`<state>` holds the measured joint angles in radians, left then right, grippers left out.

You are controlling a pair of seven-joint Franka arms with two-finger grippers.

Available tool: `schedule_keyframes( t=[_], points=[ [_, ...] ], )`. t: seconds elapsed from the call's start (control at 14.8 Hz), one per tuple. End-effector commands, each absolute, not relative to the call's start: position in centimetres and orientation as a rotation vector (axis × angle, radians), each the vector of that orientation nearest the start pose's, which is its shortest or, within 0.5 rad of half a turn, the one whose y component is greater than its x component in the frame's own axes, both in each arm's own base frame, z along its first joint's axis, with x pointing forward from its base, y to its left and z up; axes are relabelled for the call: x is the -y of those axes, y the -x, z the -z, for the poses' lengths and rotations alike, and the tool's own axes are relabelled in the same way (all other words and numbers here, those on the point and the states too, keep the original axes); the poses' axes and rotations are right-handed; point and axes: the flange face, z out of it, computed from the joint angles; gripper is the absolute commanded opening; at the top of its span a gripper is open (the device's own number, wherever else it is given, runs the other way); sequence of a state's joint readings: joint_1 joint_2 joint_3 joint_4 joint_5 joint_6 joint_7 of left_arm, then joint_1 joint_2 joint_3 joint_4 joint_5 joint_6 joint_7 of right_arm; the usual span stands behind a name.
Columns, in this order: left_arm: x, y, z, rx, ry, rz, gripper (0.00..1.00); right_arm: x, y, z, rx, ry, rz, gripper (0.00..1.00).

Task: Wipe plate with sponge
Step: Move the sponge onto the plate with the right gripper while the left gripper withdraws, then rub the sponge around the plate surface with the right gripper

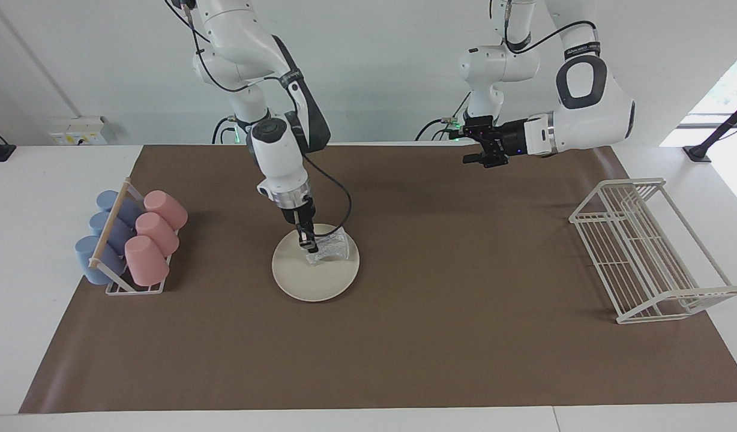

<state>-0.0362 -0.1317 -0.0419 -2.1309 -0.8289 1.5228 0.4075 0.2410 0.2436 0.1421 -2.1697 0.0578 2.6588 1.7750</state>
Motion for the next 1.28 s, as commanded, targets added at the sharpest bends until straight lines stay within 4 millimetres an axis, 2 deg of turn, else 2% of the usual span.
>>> schedule_keyframes(
  t=[0.0,0.13,0.2,0.27,0.34,0.47,0.61,0.67,0.88,1.15,1.21],
  points=[
    [10.3,-46.2,-46.9,0.388,-2.361,0.384,1.0,-21.9,-54.4,-29.1,-1.894,2.192,0.076,0.0],
    [8.5,-46.7,-46.7,0.385,-2.452,0.366,1.0,-21.2,-54.6,-28.3,-1.856,2.242,0.077,0.0],
    [8.0,-47.1,-46.7,0.373,-2.503,0.347,1.0,-19.8,-54.9,-28.0,-1.799,2.307,0.084,0.0],
    [7.4,-47.4,-46.7,0.337,-2.564,0.341,1.0,-17.4,-55.2,-27.4,-1.764,2.356,0.086,0.0],
    [7.0,-47.6,-46.6,0.301,-2.627,0.339,1.0,-16.3,-55.2,-27.2,-1.737,2.384,0.091,0.0],
    [6.4,-48.2,-46.4,0.249,-2.753,0.311,1.0,-15.9,-55.1,-27.0,-1.7,2.416,0.095,0.0],
    [6.2,-48.4,-46.4,0.227,-2.794,0.307,1.0,-14.5,-55.5,-26.9,-1.678,2.435,0.103,0.0],
    [6.0,-48.6,-46.3,0.227,-2.821,0.296,1.0,-14.4,-55.5,-26.9,-1.678,2.435,0.103,0.0],
    [5.4,-48.7,-46.3,0.214,-2.835,0.286,1.0,-15.6,-55.2,-26.7,-1.74,2.384,0.084,0.0],
    [5.2,-48.7,-46.4,0.208,-2.835,0.285,1.0,-20.5,-53.7,-26.1,-1.816,2.32,0.04,0.0],
    [5.2,-48.7,-46.4,0.208,-2.835,0.285,1.0,-21.0,-53.6,-26.0,-1.833,2.303,0.03,0.0]
  ],
)
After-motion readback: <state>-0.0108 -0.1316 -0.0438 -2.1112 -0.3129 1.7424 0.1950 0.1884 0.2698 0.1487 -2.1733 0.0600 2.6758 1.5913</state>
